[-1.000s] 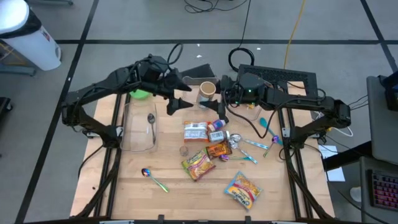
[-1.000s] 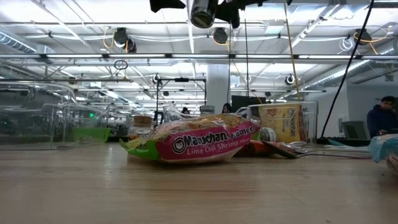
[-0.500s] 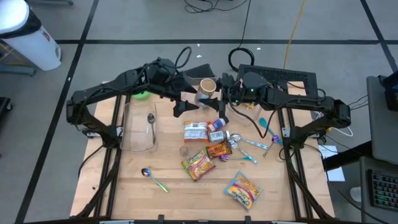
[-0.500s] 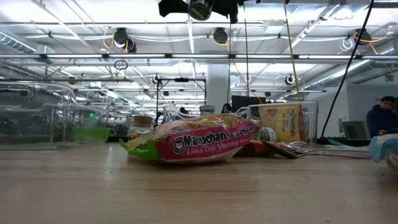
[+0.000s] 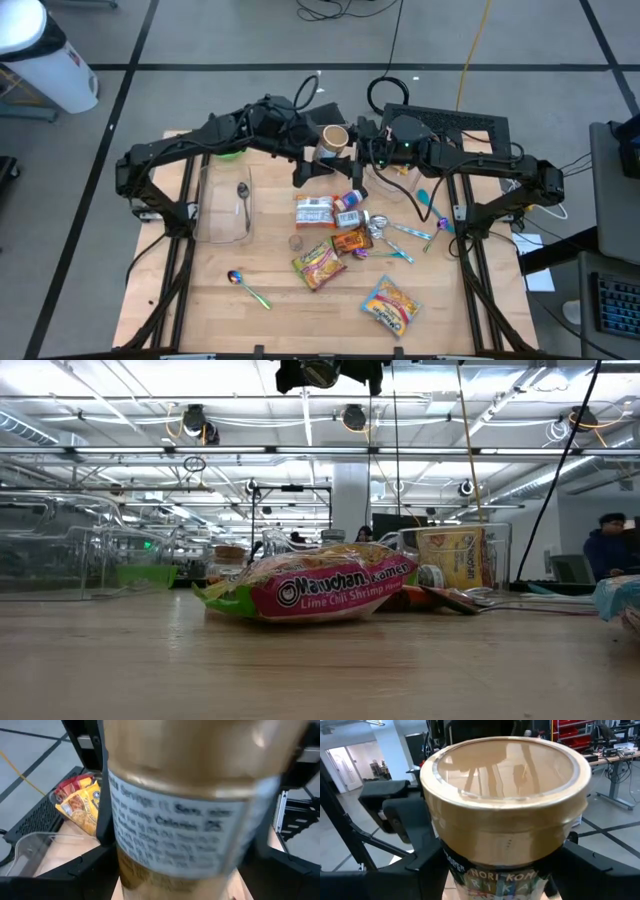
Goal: Pick & Place Food Item
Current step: Put the gold spice bottle into the middle transparent bin
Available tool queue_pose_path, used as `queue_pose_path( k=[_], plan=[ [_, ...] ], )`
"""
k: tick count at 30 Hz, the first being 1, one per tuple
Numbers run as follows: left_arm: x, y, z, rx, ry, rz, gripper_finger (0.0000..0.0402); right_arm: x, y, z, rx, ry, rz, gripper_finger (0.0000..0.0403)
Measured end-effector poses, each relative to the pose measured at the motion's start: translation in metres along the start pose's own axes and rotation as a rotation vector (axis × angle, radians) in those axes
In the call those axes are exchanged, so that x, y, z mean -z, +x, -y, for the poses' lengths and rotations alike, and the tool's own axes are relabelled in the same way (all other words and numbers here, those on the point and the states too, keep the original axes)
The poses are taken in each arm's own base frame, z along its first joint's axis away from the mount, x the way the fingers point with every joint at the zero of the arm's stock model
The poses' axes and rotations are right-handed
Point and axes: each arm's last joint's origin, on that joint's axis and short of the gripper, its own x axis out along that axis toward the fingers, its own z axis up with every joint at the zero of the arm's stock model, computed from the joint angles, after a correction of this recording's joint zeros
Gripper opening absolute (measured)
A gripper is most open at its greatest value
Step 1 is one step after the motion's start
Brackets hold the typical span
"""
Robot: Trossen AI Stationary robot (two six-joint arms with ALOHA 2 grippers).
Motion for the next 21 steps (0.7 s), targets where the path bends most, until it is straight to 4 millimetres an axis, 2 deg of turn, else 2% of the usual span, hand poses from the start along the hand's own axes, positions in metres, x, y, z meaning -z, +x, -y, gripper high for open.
queue_pose_path(
  k=[7,11,16,21],
  plan=[
    [0.0040,0.0063,-0.0023,0.014,-0.013,-0.029,0.0358,-0.0003,0.0000,-0.0001,0.000,-0.001,0.002,0.0275],
    [0.0033,0.0055,-0.0023,0.011,-0.009,-0.023,0.0334,-0.0007,0.0000,-0.0002,-0.002,-0.001,0.005,0.0275],
    [0.0032,0.0050,-0.0043,0.003,-0.008,-0.022,0.0283,-0.0005,0.0000,-0.0003,-0.005,0.006,0.003,0.0276],
    [0.0033,0.0051,-0.0040,0.003,-0.007,-0.024,0.0282,-0.0002,0.0000,-0.0003,-0.003,0.007,0.000,0.0274]
  ],
)
